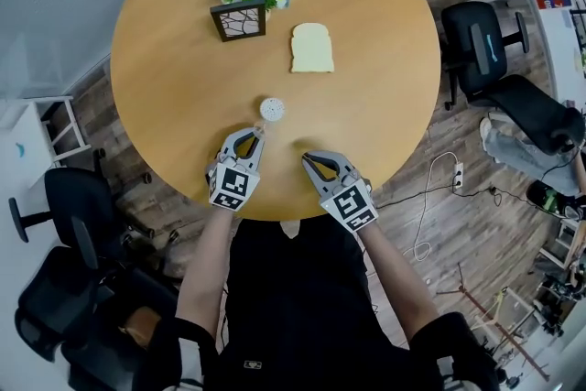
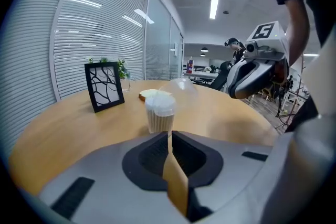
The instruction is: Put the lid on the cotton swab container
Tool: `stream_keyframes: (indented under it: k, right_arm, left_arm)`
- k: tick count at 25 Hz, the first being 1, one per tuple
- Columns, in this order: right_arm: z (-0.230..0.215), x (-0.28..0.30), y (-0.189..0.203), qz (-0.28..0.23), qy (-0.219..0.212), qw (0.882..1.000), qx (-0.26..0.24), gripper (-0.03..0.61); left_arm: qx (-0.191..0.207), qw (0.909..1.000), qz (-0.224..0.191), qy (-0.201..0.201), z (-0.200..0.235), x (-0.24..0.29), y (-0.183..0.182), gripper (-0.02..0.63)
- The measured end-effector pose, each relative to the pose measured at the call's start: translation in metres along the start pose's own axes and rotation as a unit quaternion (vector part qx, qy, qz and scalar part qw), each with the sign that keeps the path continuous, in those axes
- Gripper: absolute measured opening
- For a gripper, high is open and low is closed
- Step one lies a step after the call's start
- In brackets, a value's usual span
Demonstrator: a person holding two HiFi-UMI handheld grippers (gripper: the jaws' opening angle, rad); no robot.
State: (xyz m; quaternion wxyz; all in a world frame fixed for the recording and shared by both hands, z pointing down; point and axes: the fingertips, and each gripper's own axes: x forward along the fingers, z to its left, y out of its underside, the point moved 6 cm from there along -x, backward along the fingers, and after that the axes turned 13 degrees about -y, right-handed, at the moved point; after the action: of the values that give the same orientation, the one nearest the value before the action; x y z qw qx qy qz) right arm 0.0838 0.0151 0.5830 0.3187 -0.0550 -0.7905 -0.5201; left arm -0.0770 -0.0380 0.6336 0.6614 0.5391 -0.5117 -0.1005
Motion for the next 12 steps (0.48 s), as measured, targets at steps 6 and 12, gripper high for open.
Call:
stream_keyframes:
  k: [6, 12]
  right_arm:
    - [-0.008, 0.003, 0.001, -0.003, -0.004, 1.000, 0.002, 0.008]
    - [-0.012, 0.007, 0.003, 0.002, -0.013, 1.000, 0.002, 0.008]
  left_arm:
    - [0.007, 0.9999, 0.002, -0.009, 0.000, 0.011, -0.001, 0.131]
    - [0.010, 0.9999, 0.003, -0.014, 0.003, 0.021, -0.002, 0.232]
